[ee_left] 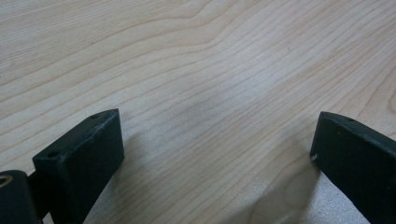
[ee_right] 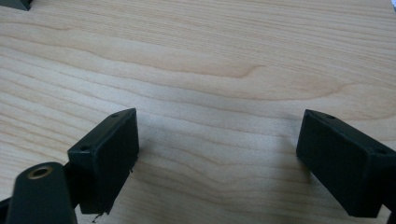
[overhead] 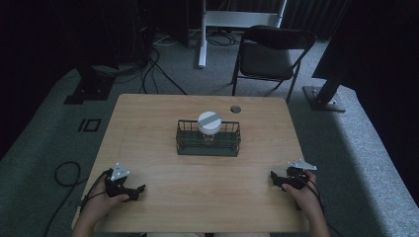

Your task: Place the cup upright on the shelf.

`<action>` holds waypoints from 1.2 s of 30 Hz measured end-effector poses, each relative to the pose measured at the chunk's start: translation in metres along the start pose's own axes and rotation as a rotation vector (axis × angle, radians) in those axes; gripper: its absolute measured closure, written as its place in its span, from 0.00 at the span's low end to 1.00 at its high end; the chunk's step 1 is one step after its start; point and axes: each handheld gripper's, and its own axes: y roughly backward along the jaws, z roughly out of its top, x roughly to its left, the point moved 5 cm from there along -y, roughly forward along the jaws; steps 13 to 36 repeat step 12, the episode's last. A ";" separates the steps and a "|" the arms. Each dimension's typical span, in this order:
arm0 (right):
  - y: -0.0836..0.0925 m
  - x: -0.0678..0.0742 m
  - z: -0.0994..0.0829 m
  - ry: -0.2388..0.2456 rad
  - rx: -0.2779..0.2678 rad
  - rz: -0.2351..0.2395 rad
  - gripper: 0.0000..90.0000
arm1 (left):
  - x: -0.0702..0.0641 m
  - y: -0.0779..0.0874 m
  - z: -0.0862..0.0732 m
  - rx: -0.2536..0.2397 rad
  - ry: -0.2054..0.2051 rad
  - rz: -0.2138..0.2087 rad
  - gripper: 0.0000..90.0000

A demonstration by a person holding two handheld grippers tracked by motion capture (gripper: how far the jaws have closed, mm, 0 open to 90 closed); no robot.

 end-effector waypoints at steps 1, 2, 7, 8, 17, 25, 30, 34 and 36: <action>0.000 0.000 0.000 0.000 0.000 0.000 0.14 | 0.000 0.000 0.000 0.000 0.000 0.000 0.03; 0.000 0.000 0.000 0.000 0.000 0.000 0.14 | 0.000 0.000 0.000 0.000 0.000 0.000 0.03; 0.000 0.000 0.000 0.002 0.001 0.002 0.14 | 0.000 0.000 0.000 0.000 0.000 0.000 0.03; 0.000 0.000 0.000 0.002 0.001 0.002 0.13 | 0.000 0.000 0.000 0.000 0.000 0.000 0.03; 0.000 0.000 0.000 0.003 0.002 0.003 0.13 | 0.000 0.000 0.000 -0.001 0.001 0.000 0.03; 0.000 0.000 0.000 0.003 0.002 0.003 0.13 | 0.000 0.000 0.000 -0.001 0.001 0.000 0.03; 0.000 0.000 0.000 0.003 0.002 0.003 0.13 | 0.000 0.000 0.000 -0.001 0.001 0.000 0.03; 0.000 0.000 0.000 0.003 0.002 0.003 0.13 | 0.000 0.000 0.000 -0.001 0.001 0.000 0.03; 0.000 0.000 0.000 0.003 0.002 0.003 0.13 | 0.000 0.000 0.000 -0.001 0.001 0.000 0.03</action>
